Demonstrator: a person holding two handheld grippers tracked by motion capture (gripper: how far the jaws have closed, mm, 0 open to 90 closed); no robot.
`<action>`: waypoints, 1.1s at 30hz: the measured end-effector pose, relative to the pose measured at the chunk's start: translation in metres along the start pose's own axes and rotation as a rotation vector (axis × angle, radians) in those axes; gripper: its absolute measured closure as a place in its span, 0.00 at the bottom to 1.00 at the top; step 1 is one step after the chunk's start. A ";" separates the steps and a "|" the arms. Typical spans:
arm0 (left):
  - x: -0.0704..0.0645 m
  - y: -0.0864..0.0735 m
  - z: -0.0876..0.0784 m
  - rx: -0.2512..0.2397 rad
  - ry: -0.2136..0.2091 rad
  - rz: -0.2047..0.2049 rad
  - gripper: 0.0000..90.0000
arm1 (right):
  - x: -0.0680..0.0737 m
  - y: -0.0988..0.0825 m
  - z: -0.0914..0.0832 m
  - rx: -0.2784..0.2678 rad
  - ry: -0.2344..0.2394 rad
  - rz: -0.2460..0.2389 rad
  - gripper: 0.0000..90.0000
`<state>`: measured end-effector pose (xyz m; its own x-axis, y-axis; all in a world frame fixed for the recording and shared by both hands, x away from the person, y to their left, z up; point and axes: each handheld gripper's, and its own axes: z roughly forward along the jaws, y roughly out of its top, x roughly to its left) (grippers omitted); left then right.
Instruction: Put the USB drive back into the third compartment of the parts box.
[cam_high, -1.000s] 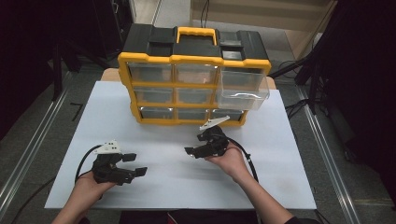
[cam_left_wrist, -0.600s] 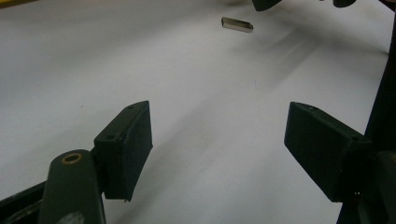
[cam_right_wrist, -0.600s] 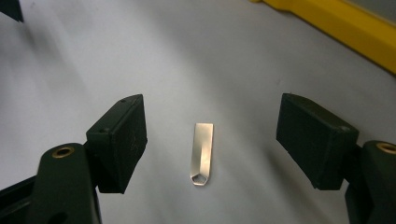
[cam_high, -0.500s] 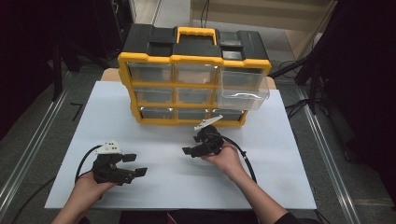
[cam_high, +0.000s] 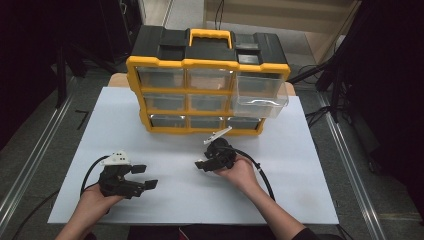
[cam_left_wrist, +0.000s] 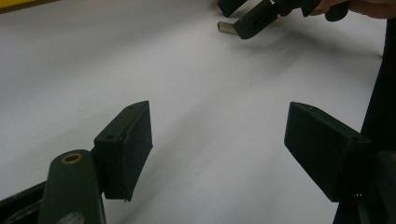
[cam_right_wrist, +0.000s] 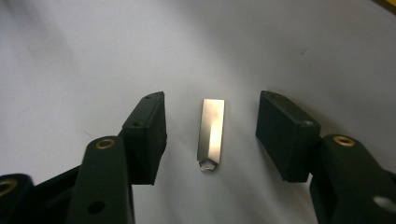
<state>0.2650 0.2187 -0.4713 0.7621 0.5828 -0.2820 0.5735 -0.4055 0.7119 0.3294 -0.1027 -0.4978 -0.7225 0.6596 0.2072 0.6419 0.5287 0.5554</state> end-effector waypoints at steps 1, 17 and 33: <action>0.000 0.000 0.000 -0.004 0.007 -0.003 0.28 | 0.002 0.000 0.000 0.005 -0.013 0.015 0.49; 0.000 0.000 0.000 -0.002 0.002 -0.003 0.28 | 0.013 -0.002 0.002 0.011 -0.099 -0.013 0.84; -0.001 0.000 0.000 -0.005 -0.001 0.000 0.28 | -0.004 0.002 -0.006 0.064 0.046 0.037 0.85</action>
<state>0.2648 0.2181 -0.4710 0.7624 0.5819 -0.2831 0.5722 -0.4019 0.7149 0.3322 -0.1076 -0.4921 -0.7082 0.6547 0.2643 0.6823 0.5384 0.4946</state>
